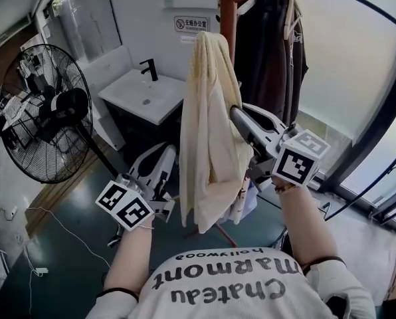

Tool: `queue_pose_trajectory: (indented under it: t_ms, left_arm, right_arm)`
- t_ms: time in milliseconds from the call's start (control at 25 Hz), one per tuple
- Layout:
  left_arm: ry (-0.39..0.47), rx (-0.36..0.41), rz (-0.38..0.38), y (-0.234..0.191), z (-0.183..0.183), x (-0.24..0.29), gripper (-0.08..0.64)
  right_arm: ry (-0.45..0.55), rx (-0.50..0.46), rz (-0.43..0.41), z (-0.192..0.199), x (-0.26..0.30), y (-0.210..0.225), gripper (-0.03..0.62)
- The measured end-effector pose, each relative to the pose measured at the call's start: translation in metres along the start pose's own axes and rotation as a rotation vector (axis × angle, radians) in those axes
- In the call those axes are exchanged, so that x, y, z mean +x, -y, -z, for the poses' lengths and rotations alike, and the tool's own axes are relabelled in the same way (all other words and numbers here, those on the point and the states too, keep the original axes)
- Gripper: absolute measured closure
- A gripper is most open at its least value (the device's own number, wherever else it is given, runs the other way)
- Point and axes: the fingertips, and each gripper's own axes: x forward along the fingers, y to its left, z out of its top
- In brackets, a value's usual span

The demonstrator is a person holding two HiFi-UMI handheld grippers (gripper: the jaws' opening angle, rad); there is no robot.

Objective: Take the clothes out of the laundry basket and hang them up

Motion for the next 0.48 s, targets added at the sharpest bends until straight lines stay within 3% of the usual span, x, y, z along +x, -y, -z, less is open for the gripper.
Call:
queue_pose_trajectory:
  t_ms: [280,480]
  left_arm:
    - [-0.019,-0.018,-0.050,0.030,0.009,-0.011,0.551]
    - [-0.019,-0.016,-0.068,0.056,0.013,-0.023,0.551]
  right_arm:
    - [-0.020,0.003,-0.006,0.001,-0.014,-0.009,0.522]
    - [-0.090,0.032,-0.029,0.027,-0.030,-0.021,0.520]
